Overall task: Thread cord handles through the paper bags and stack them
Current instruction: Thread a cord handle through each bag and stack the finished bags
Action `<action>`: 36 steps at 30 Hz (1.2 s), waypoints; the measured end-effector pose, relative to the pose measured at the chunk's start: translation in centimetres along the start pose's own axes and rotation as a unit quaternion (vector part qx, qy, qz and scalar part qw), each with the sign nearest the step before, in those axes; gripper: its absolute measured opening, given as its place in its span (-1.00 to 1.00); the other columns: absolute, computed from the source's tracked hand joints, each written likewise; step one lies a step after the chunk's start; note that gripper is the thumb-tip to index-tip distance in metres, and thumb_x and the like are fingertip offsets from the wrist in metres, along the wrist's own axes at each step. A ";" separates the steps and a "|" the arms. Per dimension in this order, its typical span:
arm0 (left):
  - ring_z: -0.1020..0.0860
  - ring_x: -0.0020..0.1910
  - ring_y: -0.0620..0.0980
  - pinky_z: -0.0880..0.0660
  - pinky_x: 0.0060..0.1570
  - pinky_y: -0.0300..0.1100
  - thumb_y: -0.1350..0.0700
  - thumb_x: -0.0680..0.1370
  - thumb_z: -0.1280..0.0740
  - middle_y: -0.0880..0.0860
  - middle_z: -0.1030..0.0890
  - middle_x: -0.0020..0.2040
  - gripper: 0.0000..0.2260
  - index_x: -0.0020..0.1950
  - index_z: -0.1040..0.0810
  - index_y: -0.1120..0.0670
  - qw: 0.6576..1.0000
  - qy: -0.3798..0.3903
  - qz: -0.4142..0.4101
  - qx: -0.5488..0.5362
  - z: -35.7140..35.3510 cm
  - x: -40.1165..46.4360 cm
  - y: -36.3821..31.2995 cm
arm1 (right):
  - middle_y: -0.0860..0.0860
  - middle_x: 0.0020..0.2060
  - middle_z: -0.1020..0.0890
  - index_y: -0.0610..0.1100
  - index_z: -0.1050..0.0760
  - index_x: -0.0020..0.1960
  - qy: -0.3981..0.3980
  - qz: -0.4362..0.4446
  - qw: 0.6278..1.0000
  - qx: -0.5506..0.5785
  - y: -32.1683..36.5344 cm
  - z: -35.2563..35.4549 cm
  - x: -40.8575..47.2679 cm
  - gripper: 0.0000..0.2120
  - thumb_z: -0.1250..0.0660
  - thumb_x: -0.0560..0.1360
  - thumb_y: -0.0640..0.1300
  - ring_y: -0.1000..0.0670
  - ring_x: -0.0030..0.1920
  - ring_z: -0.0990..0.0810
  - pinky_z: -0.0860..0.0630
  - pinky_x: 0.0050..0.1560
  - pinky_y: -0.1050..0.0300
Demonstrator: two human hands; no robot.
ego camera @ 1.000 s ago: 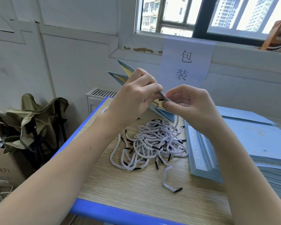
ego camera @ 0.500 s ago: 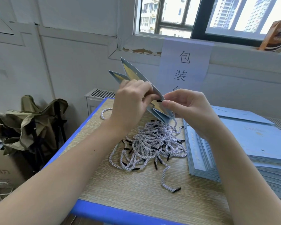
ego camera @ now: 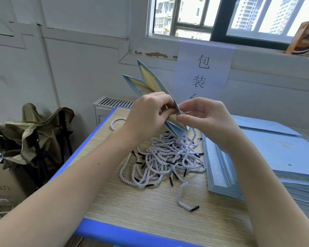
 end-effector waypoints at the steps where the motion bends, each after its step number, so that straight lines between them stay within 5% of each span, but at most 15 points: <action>1: -0.56 -0.22 0.03 -0.54 -0.21 0.03 0.11 0.48 -0.40 -0.02 -0.62 -0.20 -0.93 -0.11 -0.64 0.09 1.000 0.000 0.001 0.000 0.0 0.0 0.1 | -0.04 -0.04 -0.73 -0.16 -0.65 0.08 0.001 0.001 1.000 -0.007 0.0 -0.1 0.0 -0.73 -0.57 0.40 -0.18 -0.04 0.00 -0.71 -0.63 0.12 0.03; 6: -0.52 -0.20 0.05 -0.51 -0.21 0.03 0.21 0.50 -0.39 0.02 -0.59 -0.19 -0.98 -0.12 -0.57 0.16 1.000 0.009 -0.017 0.024 0.0 0.1 -0.5 | 0.04 -0.04 -0.71 -0.12 -0.65 0.06 -0.025 0.013 0.999 -0.032 0.3 -0.1 0.1 -0.77 -0.57 0.42 -0.18 0.09 -0.02 -0.69 -0.61 0.07 0.15; 18: -0.38 -0.42 -0.25 -0.25 -0.42 -0.36 0.30 0.58 -0.30 -0.05 -0.40 -0.33 -0.82 -0.09 -0.32 0.11 0.996 0.085 0.006 -0.009 -0.4 0.0 -0.5 | 0.00 -0.09 -0.73 -0.10 -0.66 0.04 -0.051 -0.011 0.998 -0.035 -0.6 1.0 0.3 -0.78 -0.56 0.42 -0.14 0.04 -0.03 -0.70 -0.62 0.16 -0.02; 25: -0.40 -0.44 -0.29 -0.25 -0.44 -0.43 0.32 0.55 -0.33 -0.08 -0.40 -0.38 -0.81 -0.13 -0.34 0.12 0.992 0.121 0.038 -0.013 -1.0 -0.2 -0.1 | 0.04 -0.11 -0.73 -0.09 -0.67 0.01 -0.040 -0.021 0.997 -0.061 -0.6 0.7 0.2 -0.83 -0.52 0.47 -0.05 0.14 -0.08 -0.68 -0.58 0.01 0.16; 32: -0.40 -0.46 -0.20 -0.28 -0.44 -0.39 0.26 0.55 -0.36 0.02 -0.49 -0.36 -0.81 -0.17 -0.39 0.07 0.982 0.162 0.082 -0.046 -1.4 -0.5 0.4 | 0.09 -0.16 -0.73 -0.05 -0.68 -0.05 -0.063 -0.032 0.990 -0.122 -1.1 0.7 0.1 -0.88 -0.54 0.44 -0.07 0.18 -0.10 -0.69 -0.61 -0.01 0.13; 36: -0.36 -0.47 -0.17 -0.29 -0.41 -0.33 0.21 0.53 -0.40 0.14 -0.58 -0.26 -0.85 -0.20 -0.49 0.06 0.964 0.224 0.122 -0.080 -2.2 -1.0 0.9 | 0.12 -0.13 -0.71 -0.06 -0.66 -0.03 -0.053 -0.034 0.987 -0.148 -1.3 0.6 0.3 -0.87 -0.54 0.44 -0.13 0.21 -0.10 -0.67 -0.52 -0.19 0.39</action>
Point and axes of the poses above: each hand's wrist, its own x-axis towards the middle knuckle, its own z-axis out of the back of the hand, y = z × x, the point moved 8 cm from there along x, towards the middle knuckle
